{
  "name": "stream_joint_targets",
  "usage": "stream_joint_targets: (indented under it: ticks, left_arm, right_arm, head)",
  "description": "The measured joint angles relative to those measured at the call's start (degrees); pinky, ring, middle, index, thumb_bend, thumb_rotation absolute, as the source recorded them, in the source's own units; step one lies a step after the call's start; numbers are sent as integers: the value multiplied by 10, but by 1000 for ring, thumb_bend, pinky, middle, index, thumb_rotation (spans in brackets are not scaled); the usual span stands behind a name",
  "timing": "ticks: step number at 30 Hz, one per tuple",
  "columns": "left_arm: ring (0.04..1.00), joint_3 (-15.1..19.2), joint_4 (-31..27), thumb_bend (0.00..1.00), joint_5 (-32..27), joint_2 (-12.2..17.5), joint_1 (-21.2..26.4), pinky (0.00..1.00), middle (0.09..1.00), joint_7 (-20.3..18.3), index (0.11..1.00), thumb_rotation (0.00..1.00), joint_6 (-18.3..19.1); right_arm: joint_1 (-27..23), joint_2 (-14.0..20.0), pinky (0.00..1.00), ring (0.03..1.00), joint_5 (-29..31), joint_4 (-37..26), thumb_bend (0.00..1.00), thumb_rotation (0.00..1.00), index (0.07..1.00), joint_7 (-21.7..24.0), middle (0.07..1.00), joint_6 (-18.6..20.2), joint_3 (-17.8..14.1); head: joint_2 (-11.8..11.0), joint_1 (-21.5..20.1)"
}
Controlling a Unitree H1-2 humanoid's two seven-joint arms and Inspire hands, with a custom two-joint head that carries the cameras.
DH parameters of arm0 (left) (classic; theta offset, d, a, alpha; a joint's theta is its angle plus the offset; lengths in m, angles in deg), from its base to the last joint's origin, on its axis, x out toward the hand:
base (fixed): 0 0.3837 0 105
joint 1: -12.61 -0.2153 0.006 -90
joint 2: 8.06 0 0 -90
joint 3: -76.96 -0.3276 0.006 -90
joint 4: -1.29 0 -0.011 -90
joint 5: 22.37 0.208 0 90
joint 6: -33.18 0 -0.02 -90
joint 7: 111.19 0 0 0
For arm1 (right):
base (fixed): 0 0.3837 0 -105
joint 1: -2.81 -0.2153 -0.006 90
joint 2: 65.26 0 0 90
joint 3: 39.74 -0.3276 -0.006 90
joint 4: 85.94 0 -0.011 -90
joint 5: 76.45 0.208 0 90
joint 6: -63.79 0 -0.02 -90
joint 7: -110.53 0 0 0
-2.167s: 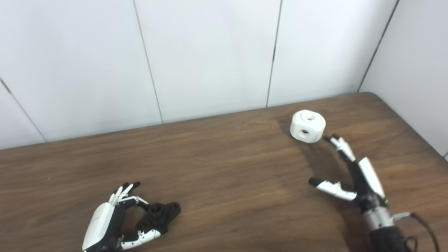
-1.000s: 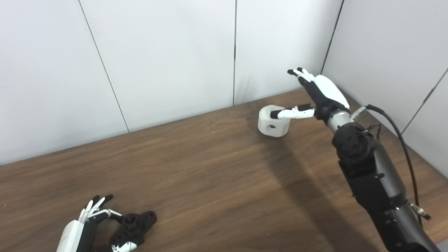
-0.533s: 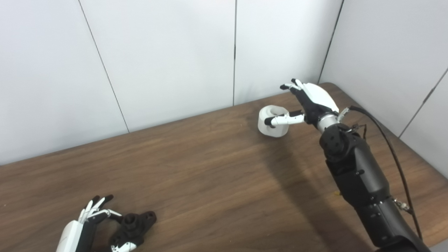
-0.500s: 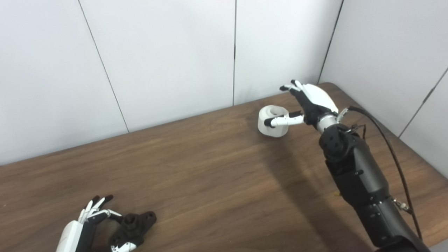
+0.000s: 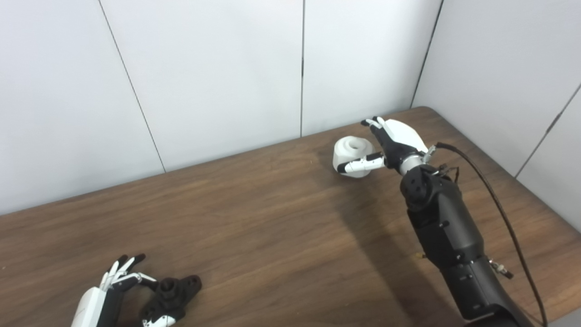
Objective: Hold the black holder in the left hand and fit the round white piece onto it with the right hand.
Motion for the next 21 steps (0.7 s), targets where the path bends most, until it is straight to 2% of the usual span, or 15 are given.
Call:
stream_joint_targets:
  ticks: [8, 17, 21]
  left_arm:
    - [1000, 0, -5, 516, 0, 0, -2, 1000, 906, -1, 482, 34, 3]
    - [1000, 3, -15, 516, 0, 1, -8, 1000, 905, -8, 482, 35, 8]
    - [1000, 3, -16, 516, 0, 1, -9, 1000, 905, -9, 482, 35, 8]
  right_arm:
    - [-1, -15, 997, 1000, -14, 8, 1000, 506, 923, 0, 1000, 0, -1]
    - [-23, -12, 994, 1000, -28, 41, 1000, 482, 913, 1, 1000, 0, -8]
    - [-29, -11, 985, 1000, -37, 46, 1000, 481, 912, 15, 1000, 0, -10]
  head:
    - [2, 0]
    - [4, 1]
    - [5, 3]
